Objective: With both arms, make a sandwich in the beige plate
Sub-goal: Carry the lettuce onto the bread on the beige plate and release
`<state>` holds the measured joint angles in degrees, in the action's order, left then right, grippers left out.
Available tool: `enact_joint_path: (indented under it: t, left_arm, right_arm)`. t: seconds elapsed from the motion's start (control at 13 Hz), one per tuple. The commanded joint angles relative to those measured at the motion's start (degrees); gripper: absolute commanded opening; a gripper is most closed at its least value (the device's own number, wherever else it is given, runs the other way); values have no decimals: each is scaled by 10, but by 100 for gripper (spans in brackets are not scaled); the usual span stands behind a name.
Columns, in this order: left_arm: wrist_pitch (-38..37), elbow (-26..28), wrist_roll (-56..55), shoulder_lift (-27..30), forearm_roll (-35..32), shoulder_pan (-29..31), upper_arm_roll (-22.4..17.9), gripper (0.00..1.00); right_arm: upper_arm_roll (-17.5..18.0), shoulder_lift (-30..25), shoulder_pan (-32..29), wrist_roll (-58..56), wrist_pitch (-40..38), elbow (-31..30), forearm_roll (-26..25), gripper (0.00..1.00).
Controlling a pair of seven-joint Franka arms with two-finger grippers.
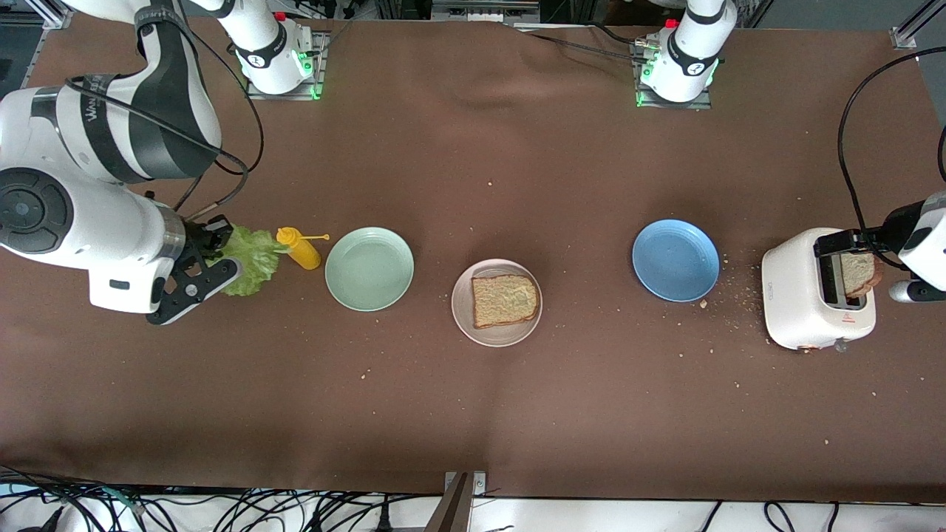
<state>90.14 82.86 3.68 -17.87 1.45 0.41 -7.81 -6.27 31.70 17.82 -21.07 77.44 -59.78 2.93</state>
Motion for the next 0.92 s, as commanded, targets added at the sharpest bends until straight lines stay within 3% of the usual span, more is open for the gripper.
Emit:
enact_joint_path:
  t: [0.0,0.15,0.31,0.46,0.85]
  left_arm:
    - [-2,-1,1,1,-21,2,5,100]
    - [-2,0,2,1,-21,3,5,100]
    - [-2,0,1,1,-21,2,5,100]
    - [-2,0,1,0,-21,2,6,100]
    - [-2,0,2,-1,-21,1,6,100]
  right_arm:
    - [12,10,-2,136,22,16,111,0]
    - [21,32,-1,220,64,12,194,0]
    - [42,62,3,297,116,12,243,0]
    - [63,96,21,353,201,5,253,0]
    - [68,158,127,457,415,-44,279,0]
